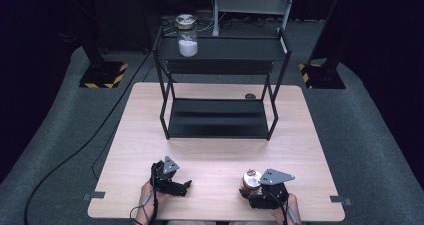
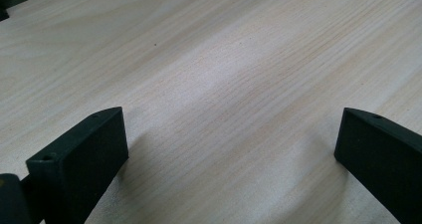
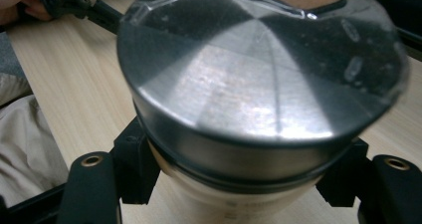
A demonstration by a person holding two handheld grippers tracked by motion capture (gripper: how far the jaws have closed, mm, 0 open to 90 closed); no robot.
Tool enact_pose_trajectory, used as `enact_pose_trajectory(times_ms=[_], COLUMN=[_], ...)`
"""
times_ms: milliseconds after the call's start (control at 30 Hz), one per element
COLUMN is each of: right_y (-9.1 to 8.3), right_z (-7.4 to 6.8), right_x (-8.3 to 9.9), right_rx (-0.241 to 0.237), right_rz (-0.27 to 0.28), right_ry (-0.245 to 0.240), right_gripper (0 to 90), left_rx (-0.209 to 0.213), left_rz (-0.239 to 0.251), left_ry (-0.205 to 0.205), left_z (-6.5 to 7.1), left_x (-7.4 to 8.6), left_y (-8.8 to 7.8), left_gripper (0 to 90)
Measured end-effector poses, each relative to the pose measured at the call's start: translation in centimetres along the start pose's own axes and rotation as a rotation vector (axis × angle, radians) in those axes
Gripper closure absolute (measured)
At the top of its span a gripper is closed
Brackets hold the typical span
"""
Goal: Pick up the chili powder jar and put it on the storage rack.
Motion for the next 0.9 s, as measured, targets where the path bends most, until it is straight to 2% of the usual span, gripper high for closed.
enact_pose_trajectory(times_ms=[567, 900], right_y=[-1.4, -2.0], right_z=[1.8, 2.9], right_x=[-2.0, -3.2], right_rx=[0.066, 0.073], right_rz=[-0.014, -0.021], right_ry=[0.066, 0.085], right_gripper=[30.7, 30.8], left_rx=[0.000, 0.000], left_rz=[0.000, 0.000], left_ry=[0.000, 0.000], left_z=[0.0, 0.0], left_x=[0.0, 0.0], left_y=[0.0, 0.0], left_gripper=[0.0, 0.0])
Point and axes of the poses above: each handheld gripper's, and its own axes: y roughly forward along the jaws, x roughly out of its underside, z roughly to its right, the point moved 10 cm from there along y, roughly forward along the jaws, and after that the axes turned 3 degrees about y, right-handed, at the moved point
